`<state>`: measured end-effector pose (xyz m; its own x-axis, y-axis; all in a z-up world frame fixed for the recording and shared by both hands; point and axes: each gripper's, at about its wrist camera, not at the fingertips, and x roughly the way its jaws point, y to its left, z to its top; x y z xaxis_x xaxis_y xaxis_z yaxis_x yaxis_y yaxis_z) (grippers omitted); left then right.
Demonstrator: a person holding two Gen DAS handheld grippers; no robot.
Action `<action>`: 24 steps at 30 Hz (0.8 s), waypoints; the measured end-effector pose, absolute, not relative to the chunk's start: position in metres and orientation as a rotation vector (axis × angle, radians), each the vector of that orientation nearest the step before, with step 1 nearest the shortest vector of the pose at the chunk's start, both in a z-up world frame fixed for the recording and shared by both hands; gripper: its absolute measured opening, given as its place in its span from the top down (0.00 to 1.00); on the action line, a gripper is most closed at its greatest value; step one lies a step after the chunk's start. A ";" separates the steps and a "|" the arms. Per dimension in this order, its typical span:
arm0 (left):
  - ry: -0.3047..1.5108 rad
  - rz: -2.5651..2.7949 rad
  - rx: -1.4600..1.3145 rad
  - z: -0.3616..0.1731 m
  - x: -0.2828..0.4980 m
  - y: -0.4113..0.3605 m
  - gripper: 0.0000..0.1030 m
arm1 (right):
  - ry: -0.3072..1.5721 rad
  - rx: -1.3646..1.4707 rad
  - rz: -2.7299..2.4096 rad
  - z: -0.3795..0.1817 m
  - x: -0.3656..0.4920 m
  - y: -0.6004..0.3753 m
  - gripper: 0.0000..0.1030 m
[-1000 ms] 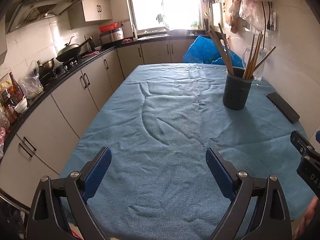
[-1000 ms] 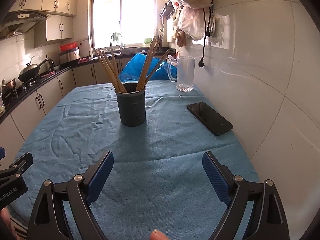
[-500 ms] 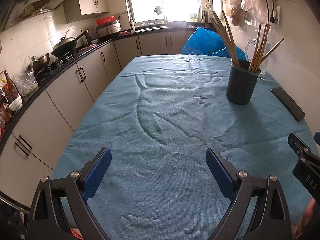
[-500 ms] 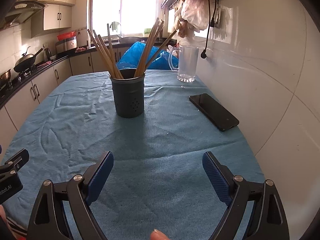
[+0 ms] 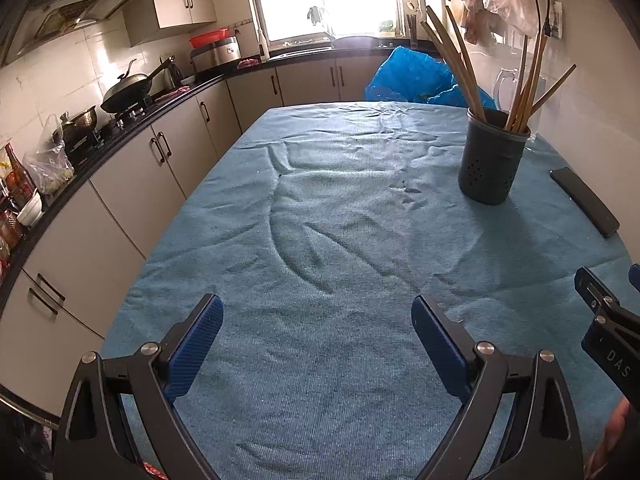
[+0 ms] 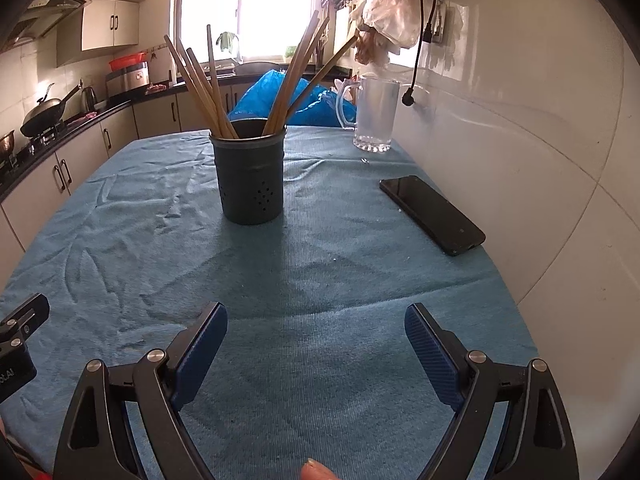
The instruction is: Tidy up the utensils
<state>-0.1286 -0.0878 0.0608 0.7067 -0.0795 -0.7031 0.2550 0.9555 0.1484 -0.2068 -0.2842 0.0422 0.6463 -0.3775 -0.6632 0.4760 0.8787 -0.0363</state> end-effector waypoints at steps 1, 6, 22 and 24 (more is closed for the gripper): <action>0.767 -0.188 0.243 0.060 -0.128 -0.088 0.08 | 0.722 0.146 -0.487 0.042 -0.206 -0.285 0.10; 0.778 -0.192 0.250 0.058 -0.126 -0.090 0.08 | 0.725 0.147 -0.488 0.041 -0.205 -0.285 0.10; 0.795 -0.198 0.249 0.054 -0.127 -0.088 0.08 | 0.732 0.149 -0.486 0.038 -0.205 -0.286 0.09; 0.798 -0.199 0.246 0.053 -0.127 -0.088 0.08 | 0.735 0.148 -0.488 0.037 -0.205 -0.285 0.09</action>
